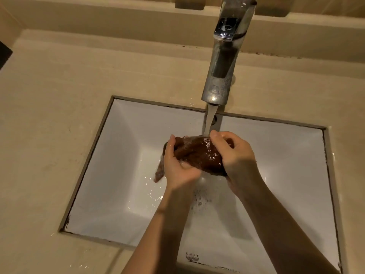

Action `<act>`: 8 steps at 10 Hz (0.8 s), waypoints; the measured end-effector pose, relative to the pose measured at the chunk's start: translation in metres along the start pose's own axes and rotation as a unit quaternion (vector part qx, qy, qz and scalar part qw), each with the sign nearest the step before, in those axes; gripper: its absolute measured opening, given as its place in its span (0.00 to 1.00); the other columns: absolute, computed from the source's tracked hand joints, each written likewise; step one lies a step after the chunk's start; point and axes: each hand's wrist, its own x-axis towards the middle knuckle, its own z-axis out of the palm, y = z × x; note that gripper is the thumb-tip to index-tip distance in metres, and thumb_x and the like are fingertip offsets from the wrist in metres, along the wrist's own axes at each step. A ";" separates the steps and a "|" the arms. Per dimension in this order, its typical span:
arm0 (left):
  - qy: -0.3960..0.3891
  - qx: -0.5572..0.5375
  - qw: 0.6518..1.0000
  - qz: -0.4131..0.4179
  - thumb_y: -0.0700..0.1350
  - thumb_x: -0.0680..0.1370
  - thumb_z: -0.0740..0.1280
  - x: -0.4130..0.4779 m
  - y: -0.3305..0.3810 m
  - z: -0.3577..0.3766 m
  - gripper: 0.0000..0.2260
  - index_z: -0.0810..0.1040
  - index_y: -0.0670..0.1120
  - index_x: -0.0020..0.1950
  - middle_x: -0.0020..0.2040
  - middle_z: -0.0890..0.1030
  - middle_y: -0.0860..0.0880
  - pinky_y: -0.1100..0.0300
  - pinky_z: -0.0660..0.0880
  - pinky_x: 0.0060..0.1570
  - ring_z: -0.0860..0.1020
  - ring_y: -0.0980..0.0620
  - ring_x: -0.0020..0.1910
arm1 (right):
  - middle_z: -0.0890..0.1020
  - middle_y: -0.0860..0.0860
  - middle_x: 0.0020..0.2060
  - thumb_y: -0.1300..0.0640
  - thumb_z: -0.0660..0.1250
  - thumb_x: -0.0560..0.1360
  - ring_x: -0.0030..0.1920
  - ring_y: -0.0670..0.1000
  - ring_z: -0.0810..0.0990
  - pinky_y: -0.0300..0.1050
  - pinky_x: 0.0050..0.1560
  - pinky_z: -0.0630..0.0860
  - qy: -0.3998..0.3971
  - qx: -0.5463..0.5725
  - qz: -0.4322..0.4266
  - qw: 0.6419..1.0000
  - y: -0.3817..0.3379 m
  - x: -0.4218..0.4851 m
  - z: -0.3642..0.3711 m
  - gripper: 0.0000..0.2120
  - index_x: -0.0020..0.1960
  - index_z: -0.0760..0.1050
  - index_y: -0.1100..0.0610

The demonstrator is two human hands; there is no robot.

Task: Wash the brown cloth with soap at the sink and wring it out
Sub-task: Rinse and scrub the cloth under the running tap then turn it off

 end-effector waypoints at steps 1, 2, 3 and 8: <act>-0.027 0.089 0.993 0.070 0.58 0.67 0.74 0.006 0.001 -0.005 0.25 0.77 0.51 0.61 0.62 0.78 0.51 0.52 0.73 0.63 0.77 0.53 0.61 | 0.80 0.47 0.36 0.55 0.66 0.76 0.43 0.43 0.80 0.35 0.42 0.78 0.083 -0.087 -0.117 0.986 0.012 0.001 0.001 0.04 0.43 0.76 0.54; -0.034 0.167 0.984 0.043 0.57 0.77 0.62 -0.001 0.001 -0.002 0.15 0.76 0.48 0.55 0.48 0.81 0.51 0.58 0.79 0.47 0.82 0.55 0.45 | 0.76 0.39 0.36 0.53 0.68 0.74 0.38 0.35 0.77 0.25 0.39 0.74 0.089 -0.186 -0.194 0.959 0.024 -0.008 0.020 0.03 0.45 0.74 0.51; -0.023 0.247 0.968 0.030 0.55 0.81 0.55 -0.001 -0.004 -0.003 0.14 0.75 0.49 0.45 0.40 0.79 0.52 0.66 0.78 0.30 0.81 0.61 0.30 | 0.77 0.43 0.34 0.48 0.65 0.74 0.35 0.41 0.78 0.32 0.40 0.78 0.124 -0.217 -0.259 0.933 0.031 -0.007 0.036 0.07 0.42 0.73 0.50; 0.070 0.212 0.957 0.187 0.45 0.78 0.66 0.011 0.000 0.000 0.06 0.77 0.43 0.51 0.44 0.81 0.50 0.62 0.78 0.46 0.81 0.58 0.42 | 0.78 0.55 0.44 0.57 0.64 0.77 0.39 0.51 0.78 0.40 0.40 0.78 0.073 -0.350 -0.340 0.870 0.038 0.000 0.036 0.08 0.53 0.76 0.60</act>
